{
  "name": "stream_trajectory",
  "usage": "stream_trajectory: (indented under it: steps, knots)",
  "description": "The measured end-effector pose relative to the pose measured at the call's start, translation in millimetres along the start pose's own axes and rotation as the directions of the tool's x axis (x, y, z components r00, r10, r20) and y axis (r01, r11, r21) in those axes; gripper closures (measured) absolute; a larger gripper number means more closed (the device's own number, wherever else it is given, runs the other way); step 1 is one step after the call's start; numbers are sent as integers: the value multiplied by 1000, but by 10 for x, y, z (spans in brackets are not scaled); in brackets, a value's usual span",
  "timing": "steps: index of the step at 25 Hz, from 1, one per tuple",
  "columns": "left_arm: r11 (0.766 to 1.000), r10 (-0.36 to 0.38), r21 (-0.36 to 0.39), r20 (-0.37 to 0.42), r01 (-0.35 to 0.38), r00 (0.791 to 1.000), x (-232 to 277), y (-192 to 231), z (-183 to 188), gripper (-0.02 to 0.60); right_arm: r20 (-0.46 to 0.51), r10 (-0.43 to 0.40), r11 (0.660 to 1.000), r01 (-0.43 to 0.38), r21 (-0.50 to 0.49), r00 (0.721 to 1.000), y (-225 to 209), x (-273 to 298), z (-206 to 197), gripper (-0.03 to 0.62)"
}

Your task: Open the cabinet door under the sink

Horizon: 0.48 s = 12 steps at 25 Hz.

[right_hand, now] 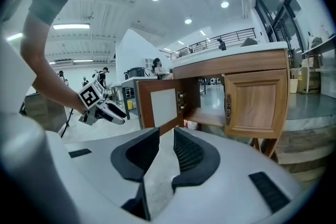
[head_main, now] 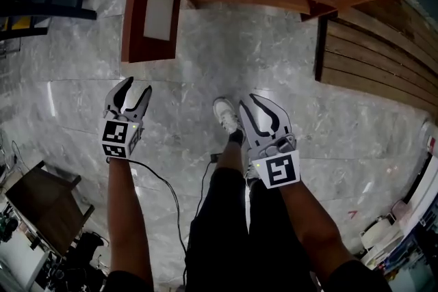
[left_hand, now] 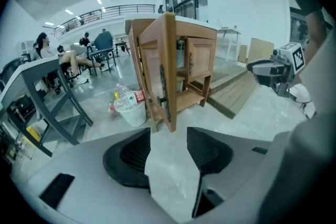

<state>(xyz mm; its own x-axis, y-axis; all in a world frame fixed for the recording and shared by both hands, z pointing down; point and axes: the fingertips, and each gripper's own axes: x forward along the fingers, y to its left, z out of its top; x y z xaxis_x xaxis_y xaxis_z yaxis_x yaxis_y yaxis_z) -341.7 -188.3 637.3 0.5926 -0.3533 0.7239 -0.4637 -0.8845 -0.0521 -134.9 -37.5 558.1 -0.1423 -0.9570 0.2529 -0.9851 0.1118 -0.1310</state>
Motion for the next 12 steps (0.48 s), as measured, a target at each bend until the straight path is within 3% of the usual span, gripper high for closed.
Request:
stream_trajectory:
  steps: [5,8,12]
  knots:
    - [995,45,-98,138,-32,989,-336,-620,225,382,38,-19,1000,20,-17,999,50,-439,65,497]
    - [984,90,-168,226,-52,970,-584,-948,432,418,49,-17,999,19,-45,999,97,-711,110,497]
    - [955,174,-282,290,-90,941,-1005,-1268,617,489,12,27,987,-24,-158,1000,244,-1060,202,497]
